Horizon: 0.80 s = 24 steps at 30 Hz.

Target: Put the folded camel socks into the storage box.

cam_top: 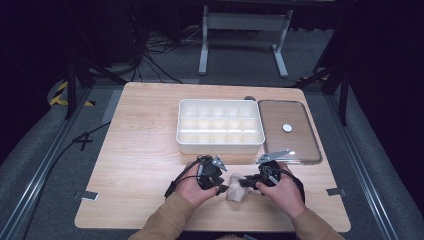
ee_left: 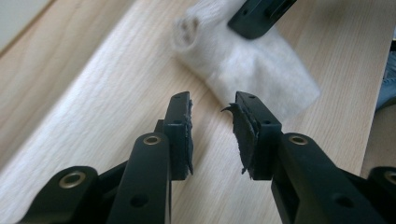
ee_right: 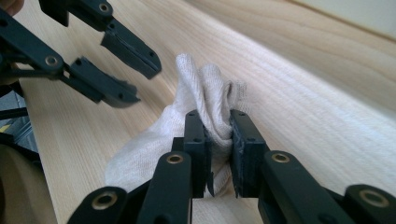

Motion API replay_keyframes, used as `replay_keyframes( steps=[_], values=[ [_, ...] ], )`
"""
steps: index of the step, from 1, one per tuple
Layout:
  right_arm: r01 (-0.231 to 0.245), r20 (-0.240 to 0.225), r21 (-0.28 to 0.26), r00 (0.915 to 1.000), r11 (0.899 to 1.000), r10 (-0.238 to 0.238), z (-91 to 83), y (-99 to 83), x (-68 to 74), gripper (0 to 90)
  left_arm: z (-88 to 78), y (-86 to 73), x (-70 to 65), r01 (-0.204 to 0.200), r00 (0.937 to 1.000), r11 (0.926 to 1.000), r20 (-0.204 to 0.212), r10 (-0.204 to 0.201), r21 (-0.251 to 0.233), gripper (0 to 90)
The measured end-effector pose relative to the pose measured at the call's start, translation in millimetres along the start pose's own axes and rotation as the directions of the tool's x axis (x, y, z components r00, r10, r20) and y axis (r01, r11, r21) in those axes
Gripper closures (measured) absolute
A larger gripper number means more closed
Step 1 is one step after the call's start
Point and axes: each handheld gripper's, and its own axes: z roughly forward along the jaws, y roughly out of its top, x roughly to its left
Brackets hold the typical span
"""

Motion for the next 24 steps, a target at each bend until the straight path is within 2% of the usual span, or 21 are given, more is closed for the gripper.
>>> replay_keyframes(
  steps=[6, 10, 15, 24],
  values=[
    [0.023, 0.017, -0.002, 0.9996, 1.0, -0.023, -9.8, 5.9, -2.2, 78.8, -16.4, -6.2, 8.9, 0.006, 0.9999, 0.9996, -0.015, -0.007, -0.028, 65.3],
    [0.055, 0.037, -0.005, 0.9978, 0.998, -0.055, -20.9, 12.7, -2.5, 78.8, -32.0, -18.8, 20.8, 0.048, 0.9975, 0.9976, -0.049, -0.05, -0.05, 64.9],
    [0.078, 0.058, -0.009, 0.9953, 0.997, -0.077, -32.3, 20.7, -3.5, 78.8, -42.3, -24.3, 25.6, 0.065, 0.9959, 0.9948, -0.058, -0.069, -0.079, 61.8],
    [0.099, 0.071, -0.027, 0.9928, 0.995, -0.097, -47.4, 31.2, -4.3, 78.8, -45.8, -25.7, 28.0, 0.076, 0.9954, 0.993, -0.052, -0.081, -0.091, 60.7]
  ],
)
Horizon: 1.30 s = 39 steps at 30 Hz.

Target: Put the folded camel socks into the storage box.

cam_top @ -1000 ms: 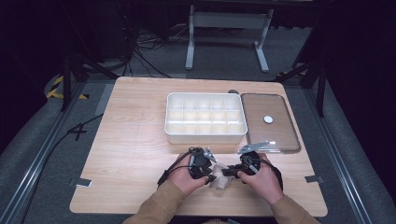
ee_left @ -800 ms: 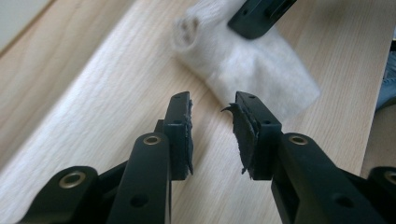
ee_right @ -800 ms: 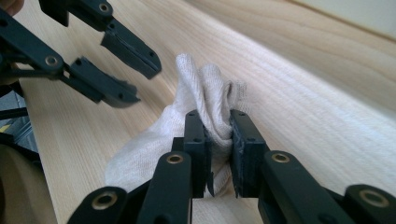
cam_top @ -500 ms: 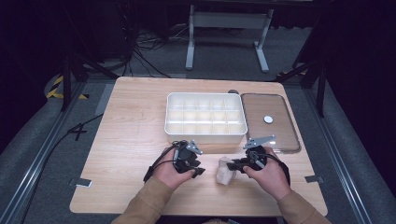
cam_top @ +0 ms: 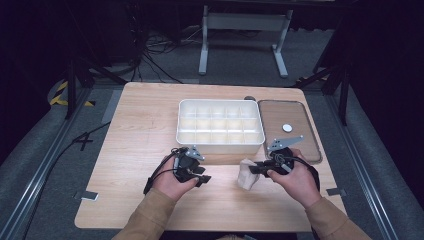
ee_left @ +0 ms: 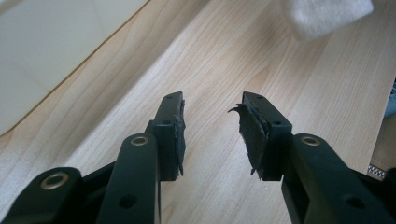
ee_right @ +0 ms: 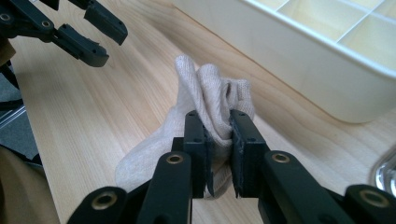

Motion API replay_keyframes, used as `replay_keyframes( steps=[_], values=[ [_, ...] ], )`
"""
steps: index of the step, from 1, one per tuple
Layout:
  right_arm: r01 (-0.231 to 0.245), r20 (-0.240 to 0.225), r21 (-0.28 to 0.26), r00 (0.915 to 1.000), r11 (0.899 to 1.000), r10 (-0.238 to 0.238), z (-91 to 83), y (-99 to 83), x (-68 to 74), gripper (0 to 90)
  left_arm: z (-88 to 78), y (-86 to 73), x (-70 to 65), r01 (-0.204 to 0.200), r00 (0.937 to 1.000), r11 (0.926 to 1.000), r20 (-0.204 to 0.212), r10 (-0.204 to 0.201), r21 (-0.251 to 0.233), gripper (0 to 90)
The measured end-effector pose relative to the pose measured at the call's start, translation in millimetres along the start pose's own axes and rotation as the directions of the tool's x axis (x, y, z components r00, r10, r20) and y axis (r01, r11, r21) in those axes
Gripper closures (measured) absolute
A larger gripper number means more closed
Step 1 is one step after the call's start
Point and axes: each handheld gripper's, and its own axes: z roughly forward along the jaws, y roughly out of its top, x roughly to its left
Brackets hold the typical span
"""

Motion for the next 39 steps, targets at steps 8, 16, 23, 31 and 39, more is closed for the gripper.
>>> replay_keyframes(
  steps=[8, 16, 23, 31, 39],
  values=[
    [0.021, 0.022, -0.019, 0.9995, 1.0, -0.021, -13.5, 14.6, -3.7, 78.7, -10.3, -1.5, 4.1, 0.013, 0.9998, 0.9996, -0.015, -0.013, -0.024, 60.3],
    [0.043, 0.046, -0.032, 0.9981, 0.999, -0.041, -25.1, 30.1, -8.6, 78.7, -16.7, -4.0, 8.2, 0.026, 0.9995, 0.9989, -0.018, -0.026, -0.04, 60.3],
    [0.087, 0.074, -0.037, 0.9937, 0.996, -0.084, -33.7, 46.8, -16.0, 78.6, -20.5, -5.5, 9.8, 0.033, 0.999, 0.9978, -0.029, -0.035, -0.058, 60.6],
    [0.096, 0.108, -0.047, 0.99, 0.994, -0.09, -39.8, 61.5, -29.6, 78.6, -26.4, -10.3, 11.9, 0.045, 0.9976, 0.9966, -0.049, -0.049, -0.069, 59.9],
    [0.104, 0.137, -0.047, 0.9859, 0.993, -0.097, -38.9, 72.1, -40.4, 78.5, -32.1, -17.7, 14.5, 0.064, 0.9957, 0.995, -0.061, -0.069, -0.077, 60.0]
  ],
)
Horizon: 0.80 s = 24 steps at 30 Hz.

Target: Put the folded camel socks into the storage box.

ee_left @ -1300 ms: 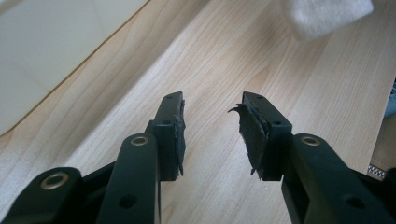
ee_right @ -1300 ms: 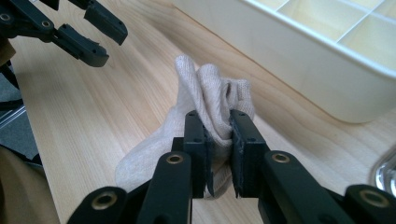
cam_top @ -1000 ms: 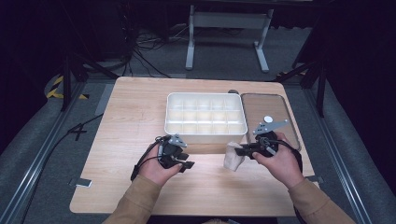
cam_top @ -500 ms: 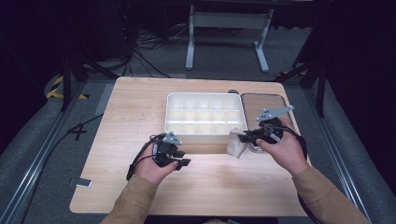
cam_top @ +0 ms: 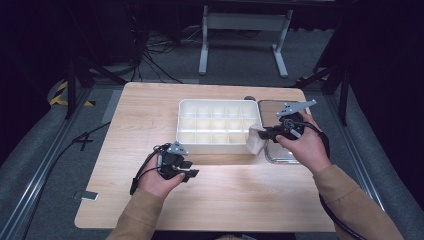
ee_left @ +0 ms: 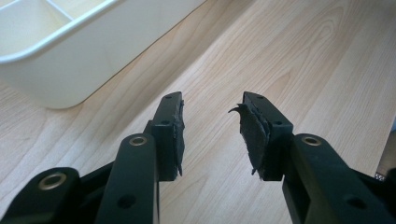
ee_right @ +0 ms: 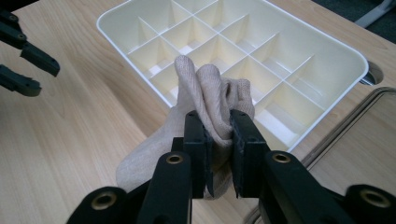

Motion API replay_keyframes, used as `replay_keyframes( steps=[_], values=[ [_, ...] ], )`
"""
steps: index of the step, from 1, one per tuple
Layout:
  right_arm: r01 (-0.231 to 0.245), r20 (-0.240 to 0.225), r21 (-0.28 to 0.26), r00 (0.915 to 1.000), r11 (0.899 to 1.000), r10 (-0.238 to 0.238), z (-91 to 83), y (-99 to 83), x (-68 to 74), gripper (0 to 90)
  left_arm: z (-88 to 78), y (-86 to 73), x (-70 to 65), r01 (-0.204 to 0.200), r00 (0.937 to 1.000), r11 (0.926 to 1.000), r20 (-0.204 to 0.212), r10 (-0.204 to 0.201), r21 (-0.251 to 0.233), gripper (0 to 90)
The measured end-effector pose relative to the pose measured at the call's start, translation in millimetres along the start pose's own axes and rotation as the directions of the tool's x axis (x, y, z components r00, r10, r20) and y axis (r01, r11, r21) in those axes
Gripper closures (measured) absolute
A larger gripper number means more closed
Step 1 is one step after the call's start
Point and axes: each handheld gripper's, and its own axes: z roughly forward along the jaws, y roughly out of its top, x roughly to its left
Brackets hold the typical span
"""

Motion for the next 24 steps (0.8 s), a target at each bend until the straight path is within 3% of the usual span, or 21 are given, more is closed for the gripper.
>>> replay_keyframes(
  steps=[10, 19, 24],
  values=[
    [0.034, 0.045, 0.022, 0.9983, 0.999, -0.035, 9.6, 12.9, -17.3, 78.5, -10.8, -11.4, 3.4, 0.028, 0.9991, 0.9995, -0.032, -0.029, -0.012, 60.1],
    [0.081, 0.093, 0.029, 0.9922, 0.996, -0.083, 20.6, 16.4, -29.6, 78.3, -10.6, -12.9, 5.3, 0.031, 0.9991, 0.9995, -0.029, -0.031, -0.008, 60.3],
    [0.078, 0.094, 0.04, 0.9922, 0.996, -0.081, 29.2, 16.2, -31.2, 78.3, -11.0, -12.8, 5.2, 0.033, 0.999, 0.9994, -0.029, -0.033, -0.008, 60.4]
  ],
)
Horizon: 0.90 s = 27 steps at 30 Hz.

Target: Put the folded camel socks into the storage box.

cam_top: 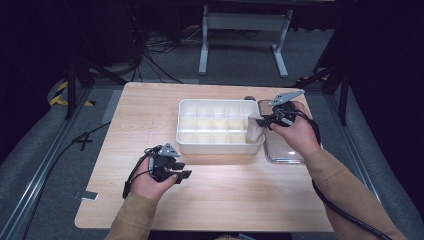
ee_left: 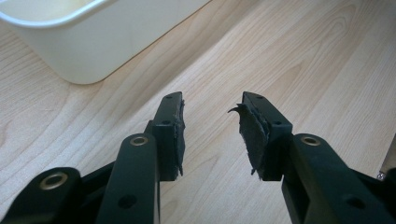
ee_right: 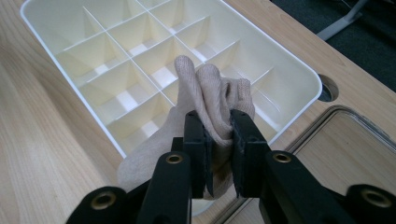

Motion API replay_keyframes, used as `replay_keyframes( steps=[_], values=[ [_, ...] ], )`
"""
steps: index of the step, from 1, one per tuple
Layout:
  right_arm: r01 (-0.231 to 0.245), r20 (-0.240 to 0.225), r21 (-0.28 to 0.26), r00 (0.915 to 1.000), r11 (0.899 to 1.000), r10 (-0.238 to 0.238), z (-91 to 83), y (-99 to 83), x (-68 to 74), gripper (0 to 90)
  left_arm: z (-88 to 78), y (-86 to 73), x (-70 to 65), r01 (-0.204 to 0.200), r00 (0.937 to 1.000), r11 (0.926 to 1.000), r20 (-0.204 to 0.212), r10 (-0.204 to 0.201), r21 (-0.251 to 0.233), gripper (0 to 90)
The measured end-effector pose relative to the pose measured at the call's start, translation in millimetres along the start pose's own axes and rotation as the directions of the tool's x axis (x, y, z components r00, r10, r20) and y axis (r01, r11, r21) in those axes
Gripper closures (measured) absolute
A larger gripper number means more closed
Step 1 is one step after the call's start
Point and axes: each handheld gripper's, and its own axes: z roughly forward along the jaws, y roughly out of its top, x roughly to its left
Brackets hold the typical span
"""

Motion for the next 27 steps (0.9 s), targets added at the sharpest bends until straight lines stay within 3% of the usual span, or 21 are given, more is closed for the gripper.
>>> replay_keyframes(
  steps=[3, 11, 23, 27],
  values=[
    [0.001, 0.007, 0.015, 1.0, 1.0, -0.001, 6.4, -0.6, -1.1, 78.3, 0.4, 0.1, 0.1, -0.005, 1.0, 1.0, 0.002, 0.005, 0.0, 60.5],
    [0.069, 0.059, 0.066, 0.9956, 0.995, -0.073, 23.8, -3.6, 5.4, 78.1, 2.8, 0.1, -0.1, -0.009, 0.9999, 0.9999, 0.007, 0.009, 0.008, 61.3],
    [0.106, 0.05, 0.124, 0.9923, 0.987, -0.113, 33.5, -5.2, 6.2, 77.9, 3.1, 0.1, 0.0, -0.009, 0.9999, 0.9999, 0.012, 0.009, 0.011, 61.6],
    [0.117, 0.07, 0.135, 0.9894, 0.984, -0.127, 36.1, -6.7, 6.5, 77.8, 3.2, 0.1, -0.3, -0.008, 0.9999, 0.9999, 0.012, 0.007, 0.011, 61.9]
  ],
)
